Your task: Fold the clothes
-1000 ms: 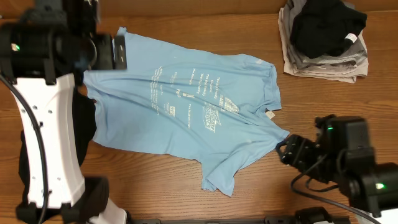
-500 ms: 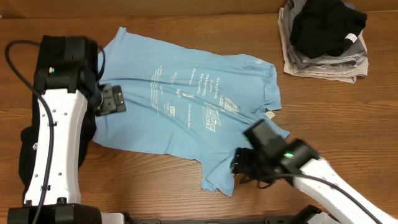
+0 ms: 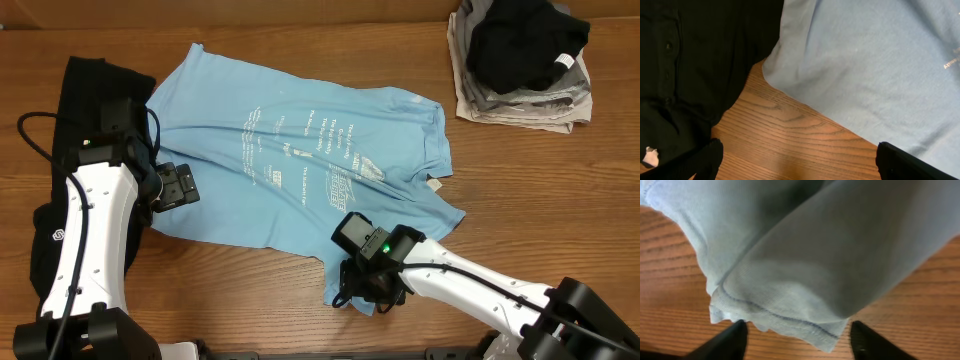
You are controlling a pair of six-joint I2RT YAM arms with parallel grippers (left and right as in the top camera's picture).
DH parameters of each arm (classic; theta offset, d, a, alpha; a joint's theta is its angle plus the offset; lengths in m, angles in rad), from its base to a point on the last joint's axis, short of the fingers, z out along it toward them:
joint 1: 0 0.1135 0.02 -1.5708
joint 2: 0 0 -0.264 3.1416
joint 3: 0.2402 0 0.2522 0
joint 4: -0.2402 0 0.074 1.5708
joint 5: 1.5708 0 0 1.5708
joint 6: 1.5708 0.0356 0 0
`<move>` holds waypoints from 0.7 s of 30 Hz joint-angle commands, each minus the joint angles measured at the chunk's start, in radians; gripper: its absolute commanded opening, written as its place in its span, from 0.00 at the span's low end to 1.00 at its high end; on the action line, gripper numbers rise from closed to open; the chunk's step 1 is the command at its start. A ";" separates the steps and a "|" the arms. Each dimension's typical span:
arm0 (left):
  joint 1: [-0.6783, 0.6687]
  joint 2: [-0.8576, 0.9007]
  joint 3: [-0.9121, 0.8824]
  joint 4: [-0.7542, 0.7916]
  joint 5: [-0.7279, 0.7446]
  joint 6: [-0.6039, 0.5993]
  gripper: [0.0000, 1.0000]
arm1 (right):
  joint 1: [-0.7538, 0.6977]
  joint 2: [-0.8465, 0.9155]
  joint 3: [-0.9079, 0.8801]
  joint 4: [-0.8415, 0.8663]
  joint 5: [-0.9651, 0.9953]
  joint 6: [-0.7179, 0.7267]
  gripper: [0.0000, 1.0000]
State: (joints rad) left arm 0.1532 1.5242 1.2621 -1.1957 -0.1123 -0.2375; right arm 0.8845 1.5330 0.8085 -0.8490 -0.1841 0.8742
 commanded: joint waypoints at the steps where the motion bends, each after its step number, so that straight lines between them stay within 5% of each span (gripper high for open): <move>1: 0.005 -0.024 -0.005 0.003 0.012 -0.010 1.00 | 0.006 0.007 -0.004 0.002 0.000 0.017 0.56; 8: 0.005 -0.024 -0.011 -0.006 0.012 -0.010 1.00 | 0.007 0.034 -0.035 0.000 0.003 0.009 0.49; 13: 0.005 -0.024 -0.049 0.024 0.013 -0.010 1.00 | 0.007 0.047 -0.086 0.053 -0.057 0.010 0.72; 16: 0.005 -0.021 -0.065 0.037 0.013 -0.010 1.00 | 0.011 0.047 -0.089 0.061 -0.064 0.010 0.75; 19: 0.005 -0.019 -0.079 0.046 0.012 -0.010 1.00 | 0.019 0.047 -0.089 0.063 -0.064 0.010 0.60; 21: 0.005 -0.019 -0.085 0.047 0.013 -0.010 1.00 | 0.020 0.047 -0.089 0.062 -0.069 0.017 0.31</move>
State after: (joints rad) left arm 0.1532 1.5238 1.1934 -1.1542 -0.1078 -0.2375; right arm 0.8932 1.5623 0.7486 -0.7971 -0.2478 0.8879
